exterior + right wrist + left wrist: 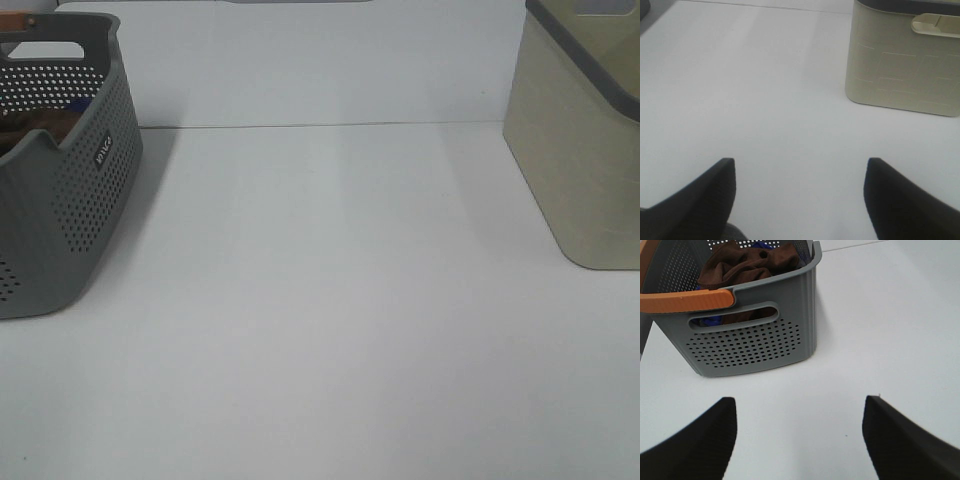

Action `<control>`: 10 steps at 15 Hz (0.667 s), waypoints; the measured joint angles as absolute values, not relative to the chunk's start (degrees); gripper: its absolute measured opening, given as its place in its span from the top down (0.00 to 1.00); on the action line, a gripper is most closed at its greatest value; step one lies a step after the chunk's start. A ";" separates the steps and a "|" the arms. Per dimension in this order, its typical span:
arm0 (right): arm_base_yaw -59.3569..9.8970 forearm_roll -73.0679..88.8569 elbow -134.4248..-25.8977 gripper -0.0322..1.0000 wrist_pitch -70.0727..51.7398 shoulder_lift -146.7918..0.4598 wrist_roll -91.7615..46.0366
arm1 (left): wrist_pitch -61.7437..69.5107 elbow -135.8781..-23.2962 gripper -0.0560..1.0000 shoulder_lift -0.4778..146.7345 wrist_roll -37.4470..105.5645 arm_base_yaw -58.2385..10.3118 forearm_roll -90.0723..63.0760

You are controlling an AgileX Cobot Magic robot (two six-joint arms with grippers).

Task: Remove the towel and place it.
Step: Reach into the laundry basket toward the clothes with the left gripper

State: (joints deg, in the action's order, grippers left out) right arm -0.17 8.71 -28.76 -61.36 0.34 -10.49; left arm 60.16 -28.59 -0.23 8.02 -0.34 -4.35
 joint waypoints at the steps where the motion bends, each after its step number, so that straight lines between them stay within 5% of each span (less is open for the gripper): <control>1: -0.17 8.71 -28.76 0.30 -61.36 0.34 -10.49 | 60.16 -28.59 0.30 -0.23 8.02 -0.34 -4.35; 10: -0.17 8.71 -28.76 0.30 -61.36 0.34 -10.49 | 60.16 -28.59 0.30 -0.23 8.02 -0.34 -4.35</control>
